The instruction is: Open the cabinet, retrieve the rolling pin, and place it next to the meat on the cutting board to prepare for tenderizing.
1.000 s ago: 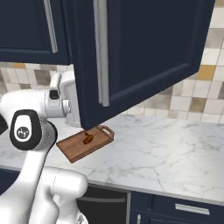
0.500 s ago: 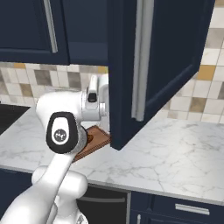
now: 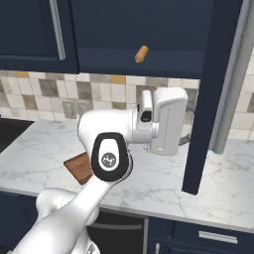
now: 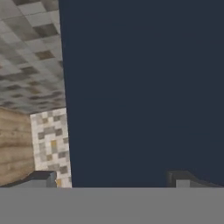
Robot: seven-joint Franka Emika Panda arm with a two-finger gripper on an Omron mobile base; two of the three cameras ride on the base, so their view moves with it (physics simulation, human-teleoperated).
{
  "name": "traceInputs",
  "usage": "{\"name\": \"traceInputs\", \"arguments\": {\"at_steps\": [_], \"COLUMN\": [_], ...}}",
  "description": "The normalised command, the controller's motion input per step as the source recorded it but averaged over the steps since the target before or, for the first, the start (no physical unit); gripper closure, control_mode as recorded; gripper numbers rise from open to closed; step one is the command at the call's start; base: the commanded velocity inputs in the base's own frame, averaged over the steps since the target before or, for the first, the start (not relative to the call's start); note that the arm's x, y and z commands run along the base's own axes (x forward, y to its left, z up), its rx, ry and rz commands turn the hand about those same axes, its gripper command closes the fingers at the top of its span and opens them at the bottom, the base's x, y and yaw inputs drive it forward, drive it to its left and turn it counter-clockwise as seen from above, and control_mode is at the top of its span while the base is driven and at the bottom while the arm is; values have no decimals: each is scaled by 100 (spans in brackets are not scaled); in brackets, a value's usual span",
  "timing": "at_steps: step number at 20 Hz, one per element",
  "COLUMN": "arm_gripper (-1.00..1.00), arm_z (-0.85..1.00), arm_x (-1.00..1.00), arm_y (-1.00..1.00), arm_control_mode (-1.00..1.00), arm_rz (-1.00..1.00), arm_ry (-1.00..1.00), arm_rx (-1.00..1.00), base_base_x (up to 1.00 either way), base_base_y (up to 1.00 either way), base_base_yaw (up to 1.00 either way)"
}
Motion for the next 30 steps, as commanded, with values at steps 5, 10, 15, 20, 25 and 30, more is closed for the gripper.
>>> {"name": "traceInputs", "arguments": {"at_steps": [5, 10, 15, 20, 25, 30], "arm_gripper": [-100, -100, -100, -100, -100, -100], "arm_z": [0, 0, 0, 0, 6, 15], "arm_x": [3, -3, -16, -20, -42, -48], "arm_y": [-34, 15, 72, 91, 90, 81], "arm_control_mode": [-100, -100, -100, -100, -100, -100], "arm_rz": [-5, -5, 0, 0, 0, 0], "arm_ry": [8, 1, -6, -14, -26, -25], "arm_rx": [0, 0, 0, 1, 7, 17], "base_base_x": [0, 0, 0, 0, 0, 0], "base_base_y": [0, 0, 0, 0, 0, 0], "base_base_yaw": [0, 0, 0, 0, 0, 0]}}
